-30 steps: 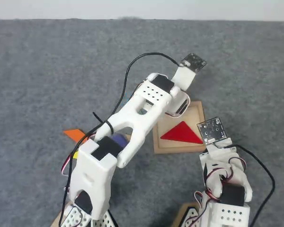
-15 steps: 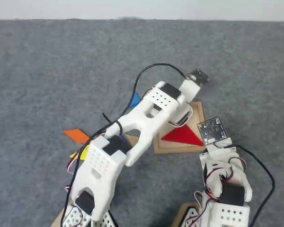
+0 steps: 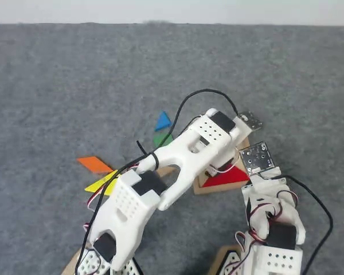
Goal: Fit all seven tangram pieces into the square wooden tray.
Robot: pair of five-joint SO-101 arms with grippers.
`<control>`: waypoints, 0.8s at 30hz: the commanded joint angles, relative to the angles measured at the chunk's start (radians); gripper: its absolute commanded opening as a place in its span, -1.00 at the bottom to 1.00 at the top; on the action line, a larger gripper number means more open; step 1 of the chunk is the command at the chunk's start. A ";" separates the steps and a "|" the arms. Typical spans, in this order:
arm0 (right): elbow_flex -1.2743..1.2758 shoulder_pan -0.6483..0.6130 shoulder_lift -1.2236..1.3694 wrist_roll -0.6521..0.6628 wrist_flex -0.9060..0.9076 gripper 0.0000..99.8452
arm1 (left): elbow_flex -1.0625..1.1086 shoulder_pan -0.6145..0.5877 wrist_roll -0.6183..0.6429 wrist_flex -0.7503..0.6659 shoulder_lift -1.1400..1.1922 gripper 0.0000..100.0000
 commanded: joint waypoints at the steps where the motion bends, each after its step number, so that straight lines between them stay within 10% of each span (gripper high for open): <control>1: -0.009 0.001 0.002 0.015 0.004 -0.98 | -0.027 -0.032 0.017 0.032 -0.069 -0.87; 12: -0.009 0.002 0.002 0.015 0.005 -0.98 | 0.010 -0.269 -0.094 0.215 -0.477 -0.88; 24: -0.009 -0.004 0.002 0.015 0.005 -0.98 | 0.694 -0.700 -0.439 0.095 -0.994 -0.87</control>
